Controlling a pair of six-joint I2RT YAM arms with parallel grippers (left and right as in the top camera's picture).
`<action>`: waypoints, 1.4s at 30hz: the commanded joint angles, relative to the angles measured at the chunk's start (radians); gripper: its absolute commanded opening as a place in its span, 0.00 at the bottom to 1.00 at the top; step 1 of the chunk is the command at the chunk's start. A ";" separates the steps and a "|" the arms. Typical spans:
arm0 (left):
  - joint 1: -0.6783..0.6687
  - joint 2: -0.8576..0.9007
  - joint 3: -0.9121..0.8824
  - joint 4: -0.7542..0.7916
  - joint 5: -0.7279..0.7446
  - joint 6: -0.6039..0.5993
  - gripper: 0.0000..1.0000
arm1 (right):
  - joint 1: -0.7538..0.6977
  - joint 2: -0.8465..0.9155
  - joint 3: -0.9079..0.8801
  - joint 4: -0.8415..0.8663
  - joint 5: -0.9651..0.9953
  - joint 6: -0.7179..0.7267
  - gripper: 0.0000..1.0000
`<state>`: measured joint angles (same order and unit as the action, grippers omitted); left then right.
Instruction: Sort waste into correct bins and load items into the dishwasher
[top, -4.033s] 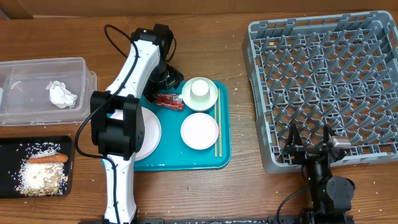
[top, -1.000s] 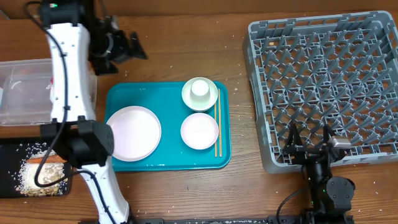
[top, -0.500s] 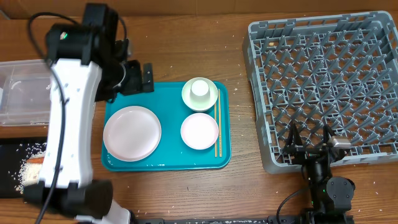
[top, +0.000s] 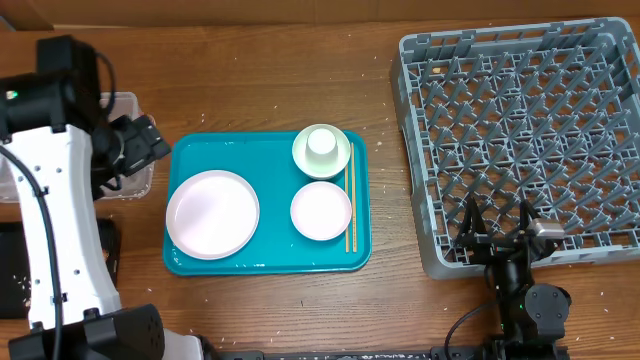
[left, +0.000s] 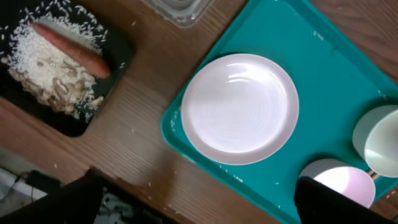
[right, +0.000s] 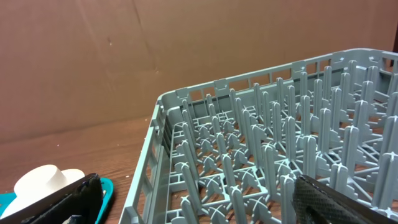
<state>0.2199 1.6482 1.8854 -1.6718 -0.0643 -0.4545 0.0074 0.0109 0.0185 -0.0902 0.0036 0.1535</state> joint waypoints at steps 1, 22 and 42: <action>0.028 0.002 -0.007 0.000 0.013 -0.025 1.00 | 0.004 -0.008 -0.011 0.006 -0.006 -0.005 1.00; 0.028 0.002 -0.007 0.024 0.135 -0.024 1.00 | 0.004 -0.008 -0.011 0.006 -0.006 -0.005 1.00; 0.028 0.002 -0.007 0.024 0.135 -0.024 1.00 | 0.005 -0.008 -0.011 0.006 -0.006 -0.005 1.00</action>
<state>0.2443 1.6485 1.8847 -1.6497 0.0605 -0.4694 0.0074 0.0109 0.0185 -0.0902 0.0032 0.1532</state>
